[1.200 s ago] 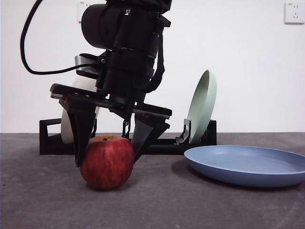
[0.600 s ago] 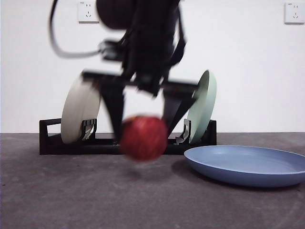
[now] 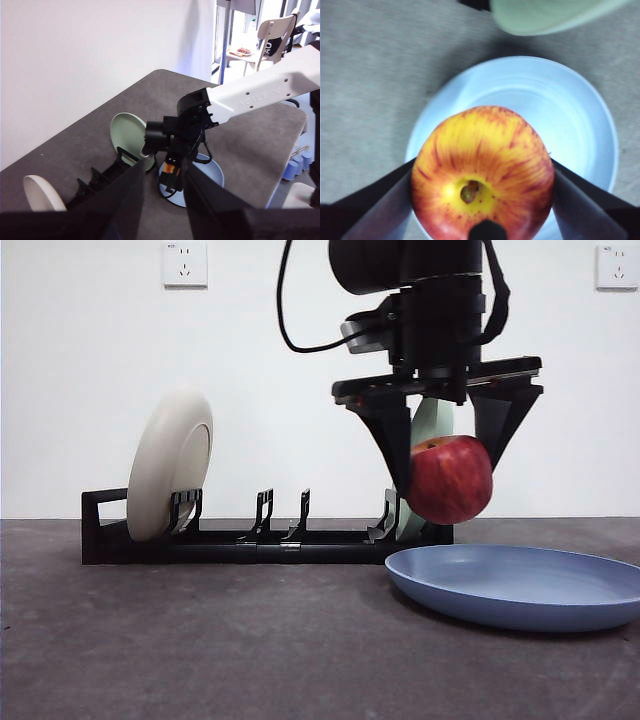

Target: Take the blue plate from the plate rack,put the plate on the table,take the apple from the table,put the apple in the plate

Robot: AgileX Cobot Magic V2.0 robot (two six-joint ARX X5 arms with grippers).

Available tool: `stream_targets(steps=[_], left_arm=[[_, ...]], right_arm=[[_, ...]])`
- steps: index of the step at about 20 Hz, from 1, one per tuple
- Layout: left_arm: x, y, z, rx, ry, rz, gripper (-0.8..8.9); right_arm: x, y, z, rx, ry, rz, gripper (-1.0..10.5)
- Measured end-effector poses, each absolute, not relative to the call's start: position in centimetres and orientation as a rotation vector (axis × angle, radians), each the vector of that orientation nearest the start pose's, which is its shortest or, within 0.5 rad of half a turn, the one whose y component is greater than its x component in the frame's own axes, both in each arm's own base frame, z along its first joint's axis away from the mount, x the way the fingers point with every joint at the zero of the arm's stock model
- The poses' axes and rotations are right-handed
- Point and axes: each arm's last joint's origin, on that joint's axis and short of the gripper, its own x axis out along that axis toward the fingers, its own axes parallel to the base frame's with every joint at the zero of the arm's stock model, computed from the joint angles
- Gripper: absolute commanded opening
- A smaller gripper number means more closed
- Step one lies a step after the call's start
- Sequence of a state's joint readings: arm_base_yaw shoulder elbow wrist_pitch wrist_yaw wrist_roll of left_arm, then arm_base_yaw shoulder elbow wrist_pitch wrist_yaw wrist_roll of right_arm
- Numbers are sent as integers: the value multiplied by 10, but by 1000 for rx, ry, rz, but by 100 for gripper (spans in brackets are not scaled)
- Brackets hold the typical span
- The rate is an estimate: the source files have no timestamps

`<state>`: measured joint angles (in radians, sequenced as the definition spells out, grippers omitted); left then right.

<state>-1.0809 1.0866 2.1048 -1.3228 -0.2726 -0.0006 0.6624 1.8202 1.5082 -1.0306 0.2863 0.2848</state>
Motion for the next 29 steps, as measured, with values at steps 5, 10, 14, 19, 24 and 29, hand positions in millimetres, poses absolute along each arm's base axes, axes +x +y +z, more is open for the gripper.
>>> stream_targets(steps=[5, 10, 14, 19, 24, 29], left_arm=[[41, -57, 548, 206, 245, -752, 125], [44, -62, 547, 191, 266, -748, 125], [46, -67, 547, 182, 283, -744, 125], [51, -77, 545, 186, 308, -744, 125], [55, -84, 544, 185, 327, -740, 125], [57, -87, 543, 182, 335, -738, 125]], right_arm=[[291, 183, 218, -317, 1256, 171, -2], [274, 152, 206, -192, 1175, 191, -2], [266, 147, 188, -168, 1161, 209, -2], [262, 145, 183, -140, 1127, 217, 231], [260, 144, 185, -137, 1121, 219, 638], [245, 135, 205, -141, 1085, 216, 634]])
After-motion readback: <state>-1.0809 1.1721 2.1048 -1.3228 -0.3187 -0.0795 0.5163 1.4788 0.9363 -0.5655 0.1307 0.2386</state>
